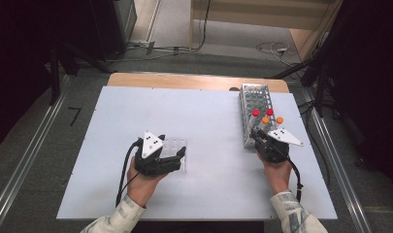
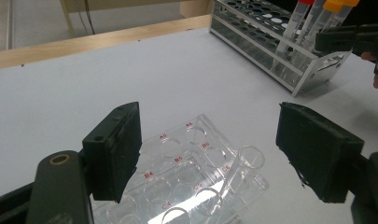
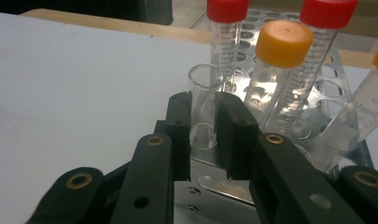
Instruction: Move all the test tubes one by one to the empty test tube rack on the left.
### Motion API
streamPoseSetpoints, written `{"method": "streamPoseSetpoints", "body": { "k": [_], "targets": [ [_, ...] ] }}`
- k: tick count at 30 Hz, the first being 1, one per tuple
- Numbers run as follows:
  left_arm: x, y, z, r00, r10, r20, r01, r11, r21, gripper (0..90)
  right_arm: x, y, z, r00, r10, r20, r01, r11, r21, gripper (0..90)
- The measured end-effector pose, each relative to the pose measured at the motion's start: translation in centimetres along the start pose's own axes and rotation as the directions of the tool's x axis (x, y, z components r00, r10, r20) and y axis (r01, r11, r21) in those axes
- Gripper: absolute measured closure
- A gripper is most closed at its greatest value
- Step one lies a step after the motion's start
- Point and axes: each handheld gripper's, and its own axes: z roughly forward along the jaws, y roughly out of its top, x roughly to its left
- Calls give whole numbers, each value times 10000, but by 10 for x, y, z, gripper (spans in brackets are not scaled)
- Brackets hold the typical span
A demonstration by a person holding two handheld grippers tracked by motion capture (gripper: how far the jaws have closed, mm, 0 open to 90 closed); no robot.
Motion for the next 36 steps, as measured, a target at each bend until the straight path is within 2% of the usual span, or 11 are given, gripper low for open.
{"method": "streamPoseSetpoints", "body": {
  "k": [8,12,19,27,29,30,31,32,34,35,36],
  "targets": [
    [0,1,-1,10000,-13,-28,13,10000,-70,227,0,11,-16,9999,126,27,-124,9972,-736,729],
    [0,1,-1,10000,-4,-44,3,10000,-98,227,1,22,-31,10000,59,-11,-60,9913,-1318,731],
    [0,2,-3,10000,-37,-30,36,9999,-166,227,8,29,-44,9991,33,-424,-99,9876,-1569,731],
    [1,3,-5,10000,-37,-39,36,9997,-246,227,23,27,-45,9943,-276,-1035,137,9911,-1322,731],
    [1,4,-5,10000,-48,-41,47,9996,-285,227,31,26,-45,9895,-375,-1394,207,9926,-1201,731],
    [1,4,-6,10000,-53,-26,52,9995,-297,227,31,26,-45,9895,-375,-1394,207,9926,-1201,731],
    [1,4,-6,10000,-44,-18,43,9996,-292,229,37,24,-44,9852,-453,-1656,273,9936,-1094,731],
    [0,4,-6,10000,-44,-26,43,9995,-308,229,37,24,-44,9852,-453,-1656,273,9936,-1094,731],
    [-1,5,-6,10000,-41,5,41,9994,-334,232,45,22,-44,9796,-608,-1916,420,9940,-1006,731],
    [-2,5,-6,10000,-12,21,13,9994,-339,238,53,20,-43,9728,-745,-2192,565,9946,-874,731],
    [-4,5,-6,10000,-27,73,30,9993,-364,238,53,20,-43,9728,-745,-2192,565,9946,-874,731]
  ]
}}
